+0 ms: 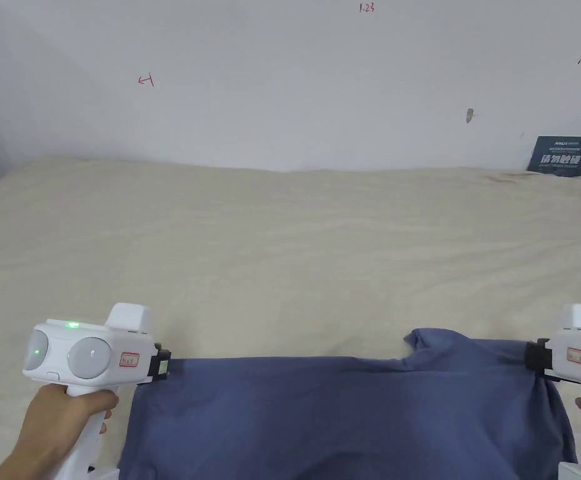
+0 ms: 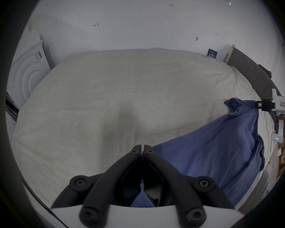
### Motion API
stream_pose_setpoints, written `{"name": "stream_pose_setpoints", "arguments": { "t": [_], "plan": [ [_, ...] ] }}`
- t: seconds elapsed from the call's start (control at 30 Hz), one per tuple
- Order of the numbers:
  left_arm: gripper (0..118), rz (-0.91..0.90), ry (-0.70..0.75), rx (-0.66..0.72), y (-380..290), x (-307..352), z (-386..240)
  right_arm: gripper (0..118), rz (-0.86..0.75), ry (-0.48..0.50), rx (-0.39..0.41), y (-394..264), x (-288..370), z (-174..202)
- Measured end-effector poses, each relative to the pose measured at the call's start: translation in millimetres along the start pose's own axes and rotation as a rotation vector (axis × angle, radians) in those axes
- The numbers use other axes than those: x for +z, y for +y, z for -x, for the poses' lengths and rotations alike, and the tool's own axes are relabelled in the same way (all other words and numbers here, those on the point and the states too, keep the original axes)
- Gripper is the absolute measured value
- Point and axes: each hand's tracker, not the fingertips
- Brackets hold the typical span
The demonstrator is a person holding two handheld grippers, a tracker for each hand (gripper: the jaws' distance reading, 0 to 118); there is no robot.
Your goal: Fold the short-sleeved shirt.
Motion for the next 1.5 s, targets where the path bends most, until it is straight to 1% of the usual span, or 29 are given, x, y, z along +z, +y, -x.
{"name": "stream_pose_setpoints", "arguments": {
  "t": [0.1, 0.27, 0.37, 0.5, 0.67, 0.83, 1.07, 1.23, 1.5],
  "plan": [
    [0, -0.008, 0.013, 0.001, -2.5, 11.5, 0.2, 0, -0.036, 0.048, -0.024, -4.3, 35.1, -5.1],
    [0, -0.032, 0.024, 0.017, -11.0, 37.3, 5.2, 0, -0.080, 0.089, -0.001, -20.2, 94.6, -11.9],
    [0, -0.048, 0.022, 0.021, -19.5, 57.4, 7.2, 0, -0.101, 0.112, -0.006, -34.1, 124.0, -18.5],
    [0, -0.062, 0.020, 0.019, -36.5, 82.5, 8.2, 0, -0.107, 0.121, 0.016, -55.8, 153.0, -25.5],
    [0, -0.057, 0.003, 0.029, -70.5, 105.8, 8.2, 0, -0.098, 0.128, 0.006, -92.4, 177.7, -32.7],
    [0, -0.006, -0.001, 0.042, -118.4, 107.4, 5.5, 0, -0.040, 0.117, -0.015, -132.6, 177.5, -39.6],
    [0, 0.107, 0.023, 0.060, -177.8, 81.6, 0.2, 0, 0.085, 0.068, -0.052, -193.0, 146.8, -45.4],
    [0, 0.143, 0.029, 0.075, -196.5, 77.3, -3.4, 0, 0.139, 0.039, -0.123, -220.6, 125.6, -53.5],
    [0, 0.172, 0.034, 0.087, -207.3, 70.8, -1.9, 0, 0.179, 0.005, -0.136, -234.8, 112.5, -53.3]
  ]
}}
